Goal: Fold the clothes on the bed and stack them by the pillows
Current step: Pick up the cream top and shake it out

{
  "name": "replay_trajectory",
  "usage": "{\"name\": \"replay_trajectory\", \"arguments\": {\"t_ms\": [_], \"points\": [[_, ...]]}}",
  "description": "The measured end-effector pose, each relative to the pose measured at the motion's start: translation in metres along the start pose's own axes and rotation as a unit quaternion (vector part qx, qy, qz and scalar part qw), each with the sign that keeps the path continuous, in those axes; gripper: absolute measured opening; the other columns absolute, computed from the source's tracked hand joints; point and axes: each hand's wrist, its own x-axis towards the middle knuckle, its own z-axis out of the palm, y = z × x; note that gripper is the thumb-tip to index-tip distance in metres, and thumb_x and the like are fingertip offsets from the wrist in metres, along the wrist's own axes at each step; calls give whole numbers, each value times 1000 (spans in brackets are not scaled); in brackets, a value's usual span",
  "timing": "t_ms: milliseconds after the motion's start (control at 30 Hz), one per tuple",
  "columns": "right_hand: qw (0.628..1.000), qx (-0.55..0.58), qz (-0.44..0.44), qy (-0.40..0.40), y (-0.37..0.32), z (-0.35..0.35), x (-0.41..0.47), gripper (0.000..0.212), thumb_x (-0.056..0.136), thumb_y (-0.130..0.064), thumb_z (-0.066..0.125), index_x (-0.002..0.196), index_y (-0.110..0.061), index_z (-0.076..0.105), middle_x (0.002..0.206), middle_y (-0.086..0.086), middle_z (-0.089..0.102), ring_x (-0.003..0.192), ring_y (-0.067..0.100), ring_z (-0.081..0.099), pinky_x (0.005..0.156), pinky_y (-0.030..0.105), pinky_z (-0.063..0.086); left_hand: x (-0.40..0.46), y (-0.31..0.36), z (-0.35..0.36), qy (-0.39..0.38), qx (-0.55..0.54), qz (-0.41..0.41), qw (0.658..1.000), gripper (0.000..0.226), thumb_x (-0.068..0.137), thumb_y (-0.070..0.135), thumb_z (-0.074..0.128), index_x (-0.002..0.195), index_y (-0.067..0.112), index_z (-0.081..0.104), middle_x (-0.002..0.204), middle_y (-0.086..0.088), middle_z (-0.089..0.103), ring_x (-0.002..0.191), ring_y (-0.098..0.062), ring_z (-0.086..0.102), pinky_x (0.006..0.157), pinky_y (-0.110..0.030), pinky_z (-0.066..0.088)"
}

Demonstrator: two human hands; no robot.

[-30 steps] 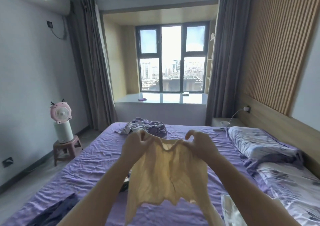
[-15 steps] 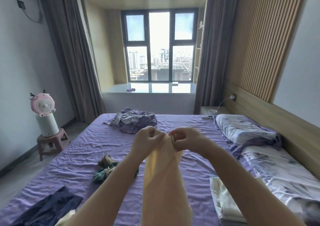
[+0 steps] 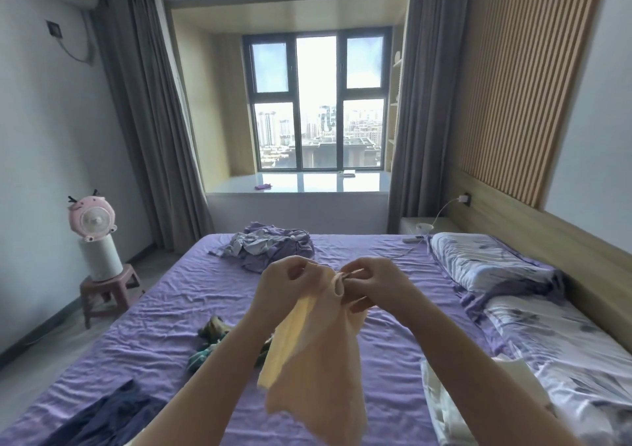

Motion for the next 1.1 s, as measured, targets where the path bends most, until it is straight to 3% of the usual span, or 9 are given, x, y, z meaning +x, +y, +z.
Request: {"name": "replay_trajectory", "arguments": {"t_ms": [67,200,300,433,600,733,900,1000,1100], "points": [[994,-91,-26,52,2,3,2,12,82,-14,69,86,-3,66,71,13,72,61,25,70,49,26,52,-3,6,1,-22,-12,8,1000,5,82,22,71,79,23,75,73,4,71,65,0,59,61,-17,46],[964,-236,-64,107,5,6,7,26,81,-42,67,72,-17,64,58,-3,69,50,10,65,65,31,53,-7,15,3,-53,-14,15,998,14,87,26,66,94,18,74,87,2,72,77,-1,62,69,-15,47],[939,-298,-96,144,7,6,9,23,78,-45,68,73,-23,66,62,-6,61,63,10,58,66,28,46,-11,15,4,-104,8,23,994,24,83,22,72,103,9,67,91,-1,68,80,-4,60,73,-19,48],[950,-255,-167,70,13,-2,5,15,74,-33,77,77,-19,71,88,-1,61,88,12,52,82,26,39,-3,13,0,-70,33,45,996,4,87,3,62,87,6,65,72,3,57,63,0,48,59,-14,39],[946,-299,-123,-3,41,2,-4,35,79,-33,71,107,-16,58,102,0,63,99,18,55,90,32,41,4,14,-1,-26,-5,27,999,23,89,-3,54,87,16,66,77,13,63,69,6,56,66,-9,42],[874,-443,-199,-4,65,2,-14,28,79,-36,67,94,-14,59,96,-1,59,114,14,44,114,43,12,4,5,-3,-29,45,43,998,24,86,-9,53,91,11,66,84,6,65,80,-3,59,74,-14,45],[738,-592,-311,-92,66,-7,-21,24,81,-37,57,100,-22,56,113,0,66,137,16,33,114,55,-12,-1,-18,-3,-65,107,31,992,25,82,-12,56,99,4,67,93,-3,68,92,-18,62,86,-31,47],[642,-676,-353,-82,61,-14,-26,21,76,-40,65,93,-30,61,88,-11,70,121,19,52,109,66,13,-4,-33,-9,-55,134,13,989,26,82,-11,56,99,4,68,92,-2,67,92,-20,62,86,-33,46],[681,-636,-364,-4,61,-19,-25,19,70,-41,77,81,-28,68,79,-13,68,98,18,64,95,62,41,-9,-49,-15,-49,137,-26,989,25,84,-9,55,99,4,69,93,-6,69,93,-22,62,85,-38,47]]}}
